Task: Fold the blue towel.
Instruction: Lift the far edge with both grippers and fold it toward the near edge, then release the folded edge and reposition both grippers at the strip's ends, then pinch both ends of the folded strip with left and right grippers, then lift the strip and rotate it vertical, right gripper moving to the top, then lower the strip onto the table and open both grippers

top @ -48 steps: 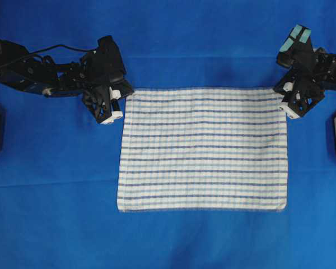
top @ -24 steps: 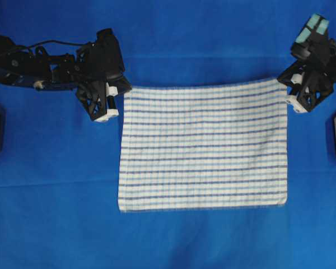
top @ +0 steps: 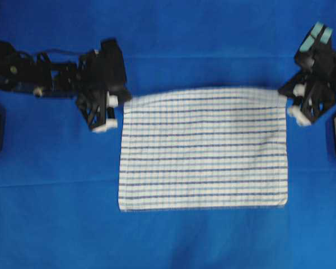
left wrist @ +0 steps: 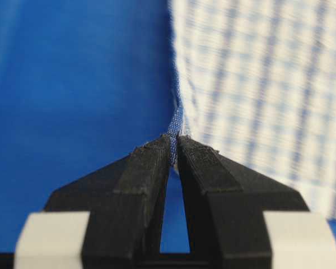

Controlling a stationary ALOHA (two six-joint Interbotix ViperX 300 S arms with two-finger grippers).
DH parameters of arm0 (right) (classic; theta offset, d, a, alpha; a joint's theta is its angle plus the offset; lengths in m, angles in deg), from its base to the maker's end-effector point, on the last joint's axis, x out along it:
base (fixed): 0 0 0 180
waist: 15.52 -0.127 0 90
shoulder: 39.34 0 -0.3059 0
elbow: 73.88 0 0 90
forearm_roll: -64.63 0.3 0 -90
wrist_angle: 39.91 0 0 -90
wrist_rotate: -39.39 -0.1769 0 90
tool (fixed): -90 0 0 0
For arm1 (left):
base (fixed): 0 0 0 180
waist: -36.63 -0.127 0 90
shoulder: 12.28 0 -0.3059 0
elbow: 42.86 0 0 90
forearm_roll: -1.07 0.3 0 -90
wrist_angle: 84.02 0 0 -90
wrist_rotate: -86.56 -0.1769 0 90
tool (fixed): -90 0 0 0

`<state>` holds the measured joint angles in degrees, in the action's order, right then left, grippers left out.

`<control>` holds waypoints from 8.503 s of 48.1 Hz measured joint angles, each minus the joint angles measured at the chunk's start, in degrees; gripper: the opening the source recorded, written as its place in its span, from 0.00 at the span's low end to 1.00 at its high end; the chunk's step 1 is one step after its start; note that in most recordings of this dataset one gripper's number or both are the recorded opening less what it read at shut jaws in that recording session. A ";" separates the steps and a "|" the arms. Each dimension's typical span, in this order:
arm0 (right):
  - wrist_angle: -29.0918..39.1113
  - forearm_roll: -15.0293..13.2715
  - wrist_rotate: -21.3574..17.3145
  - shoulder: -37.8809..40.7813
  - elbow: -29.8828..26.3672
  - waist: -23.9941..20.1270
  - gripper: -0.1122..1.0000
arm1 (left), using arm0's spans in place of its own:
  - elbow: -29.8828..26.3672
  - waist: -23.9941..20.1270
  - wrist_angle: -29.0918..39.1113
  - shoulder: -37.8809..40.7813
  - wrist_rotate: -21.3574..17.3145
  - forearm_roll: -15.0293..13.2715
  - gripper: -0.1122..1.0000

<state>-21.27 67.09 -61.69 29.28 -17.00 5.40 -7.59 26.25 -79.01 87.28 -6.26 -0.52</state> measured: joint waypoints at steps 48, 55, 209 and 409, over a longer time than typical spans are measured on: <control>-0.88 1.67 -24.87 2.72 -0.62 -42.98 0.15 | -1.76 26.98 5.36 -0.79 21.53 0.09 0.15; -2.81 1.67 -25.31 6.50 -2.02 -45.79 0.15 | -2.72 29.09 5.27 0.00 21.53 0.00 0.15; 7.12 -10.37 -25.40 5.27 -3.60 -28.39 0.12 | -0.18 16.26 8.70 0.00 16.00 0.44 0.13; -3.34 -32.26 -20.92 33.75 -35.95 -4.83 0.58 | -17.84 28.04 -4.92 12.04 18.81 0.18 0.77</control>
<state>-24.61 34.83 -82.60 63.03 -52.94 0.57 -25.43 54.29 -83.93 99.32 12.55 -0.34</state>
